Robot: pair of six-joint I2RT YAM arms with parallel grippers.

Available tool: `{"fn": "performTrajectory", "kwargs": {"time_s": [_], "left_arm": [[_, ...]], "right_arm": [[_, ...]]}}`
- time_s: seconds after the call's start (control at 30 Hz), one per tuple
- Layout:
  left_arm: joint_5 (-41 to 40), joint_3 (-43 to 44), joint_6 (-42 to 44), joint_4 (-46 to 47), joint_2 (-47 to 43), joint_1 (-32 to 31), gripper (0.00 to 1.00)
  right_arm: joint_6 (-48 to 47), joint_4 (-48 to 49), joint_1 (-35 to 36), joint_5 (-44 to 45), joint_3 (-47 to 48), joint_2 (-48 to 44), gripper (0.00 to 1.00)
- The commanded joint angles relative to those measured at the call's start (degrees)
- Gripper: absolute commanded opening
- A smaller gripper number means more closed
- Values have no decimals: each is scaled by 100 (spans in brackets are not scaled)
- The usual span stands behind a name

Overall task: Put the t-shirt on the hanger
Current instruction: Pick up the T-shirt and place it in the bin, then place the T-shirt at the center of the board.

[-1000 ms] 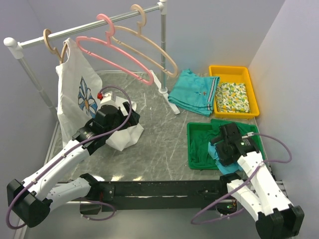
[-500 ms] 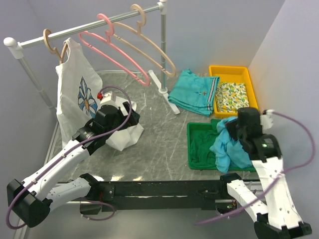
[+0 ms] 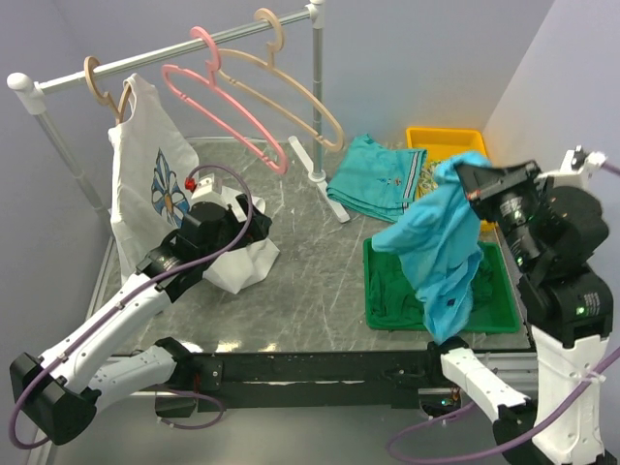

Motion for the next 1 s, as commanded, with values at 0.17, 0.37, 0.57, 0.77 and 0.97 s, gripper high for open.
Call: {"fn": "performTrajectory", "kwargs": {"time_s": [0.17,0.37,0.57,0.77,0.97], "left_arm": [[-182,274,-117,19,-246,-26,96],[-278,248,-152,-25,-369,-26,96],[-393,204,-231,-122,-475,-26,97],[-533,-6,-275,-60,-800,-26,97],[-429,-200,-135,211,-889,-26,98]], "right_arm": [[-492,1073,1791,-300,1417,1061,0],[-580,1178,2828,-18,1682,1554,0],[-493,1599,3208,-122,200,1501,0],[-650,2224,4200,217,-1596,2104,8],[-721,2277,5106,1261,-2280,2276,77]]}}
